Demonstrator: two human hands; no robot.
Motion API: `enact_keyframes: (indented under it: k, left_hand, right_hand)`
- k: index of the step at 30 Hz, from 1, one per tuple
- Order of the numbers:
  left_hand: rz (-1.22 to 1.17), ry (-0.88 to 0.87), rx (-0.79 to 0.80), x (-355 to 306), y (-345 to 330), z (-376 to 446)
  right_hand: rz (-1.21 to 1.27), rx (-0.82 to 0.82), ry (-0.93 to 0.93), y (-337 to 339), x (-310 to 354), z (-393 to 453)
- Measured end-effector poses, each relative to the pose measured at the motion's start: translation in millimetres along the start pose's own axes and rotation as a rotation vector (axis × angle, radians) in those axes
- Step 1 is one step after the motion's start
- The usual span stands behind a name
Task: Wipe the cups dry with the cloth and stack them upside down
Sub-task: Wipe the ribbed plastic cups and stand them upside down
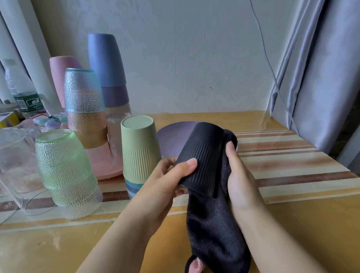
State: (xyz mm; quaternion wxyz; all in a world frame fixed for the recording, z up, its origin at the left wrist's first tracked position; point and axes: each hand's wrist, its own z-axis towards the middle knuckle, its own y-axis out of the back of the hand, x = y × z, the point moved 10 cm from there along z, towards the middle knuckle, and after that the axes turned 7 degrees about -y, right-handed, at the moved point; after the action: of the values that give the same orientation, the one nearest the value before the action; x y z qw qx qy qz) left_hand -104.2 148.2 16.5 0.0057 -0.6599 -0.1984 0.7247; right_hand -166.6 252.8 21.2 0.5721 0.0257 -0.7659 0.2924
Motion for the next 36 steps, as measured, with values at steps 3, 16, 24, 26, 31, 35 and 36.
enact_keyframes:
  k: [3, 16, 24, 26, 31, 35, 36]
  left_hand:
    - [0.190, -0.153, -0.150, -10, 5, -2]
    - [0.726, -0.363, -0.042, -23, -12, -6]
    - [0.137, -0.144, 0.082, -10, -21, -9]
    - [0.077, -0.157, 0.037, -9, -14, -6]
    - [0.115, -0.226, -0.015, -17, -10, -4]
    - [0.379, -0.441, -0.157, -31, -4, -7]
    - [0.501, -0.490, -0.187, -35, -4, -10]
  right_hand:
    - [-0.085, -0.140, 0.097, 16, 14, 1]
    - [-0.199, -0.178, 0.203, 15, 23, -4]
    - [0.188, 0.011, -0.023, 4, 10, -3]
    - [0.192, 0.046, -0.066, -4, 1, -5]
    - [0.180, 0.057, -0.042, -5, 0, -3]
    - [0.141, -0.031, 0.034, 10, 12, -2]
    - [0.106, -0.053, 0.056, 11, 14, -2]
